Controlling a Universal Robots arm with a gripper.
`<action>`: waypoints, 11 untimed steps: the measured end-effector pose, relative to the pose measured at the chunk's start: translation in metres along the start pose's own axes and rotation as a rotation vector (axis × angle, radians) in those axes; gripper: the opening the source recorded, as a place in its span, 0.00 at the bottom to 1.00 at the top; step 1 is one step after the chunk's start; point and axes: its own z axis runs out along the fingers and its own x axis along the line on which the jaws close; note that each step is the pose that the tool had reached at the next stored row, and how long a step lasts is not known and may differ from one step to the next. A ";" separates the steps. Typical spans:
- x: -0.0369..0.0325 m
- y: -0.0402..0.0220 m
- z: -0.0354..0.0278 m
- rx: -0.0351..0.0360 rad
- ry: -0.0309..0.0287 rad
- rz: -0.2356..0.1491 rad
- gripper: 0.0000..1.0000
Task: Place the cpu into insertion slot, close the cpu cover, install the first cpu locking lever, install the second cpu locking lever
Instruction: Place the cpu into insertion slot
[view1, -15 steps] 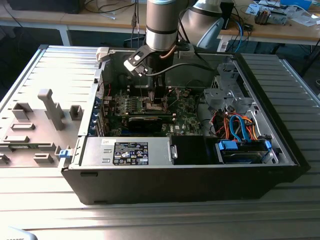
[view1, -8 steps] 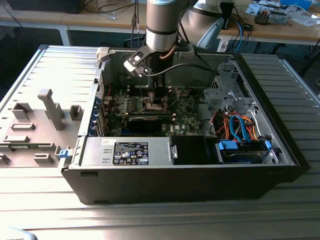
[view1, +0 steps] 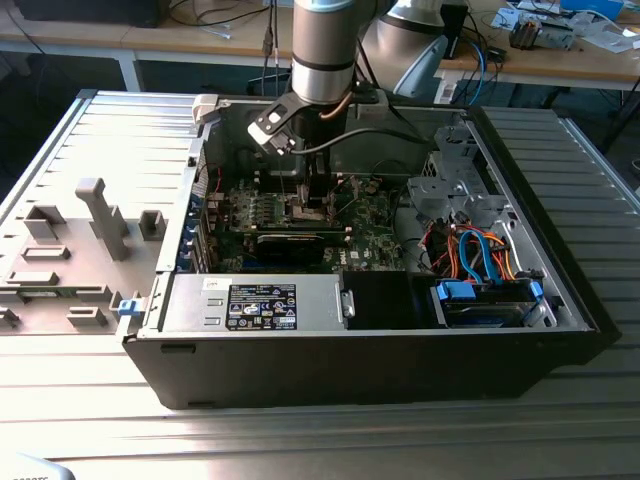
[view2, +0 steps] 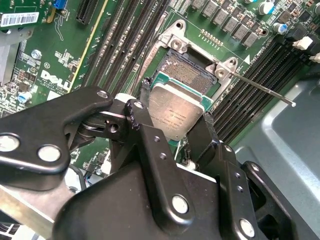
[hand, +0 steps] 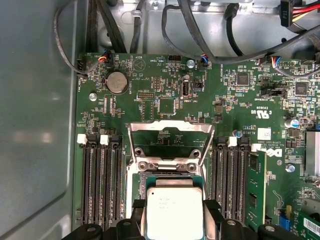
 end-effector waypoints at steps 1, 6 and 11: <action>0.0000 0.0000 0.0002 -0.0001 -0.0001 0.000 0.54; 0.0001 -0.0002 0.0027 0.0000 -0.0008 0.000 0.54; 0.0002 -0.0013 0.0050 0.0001 -0.0011 0.000 0.54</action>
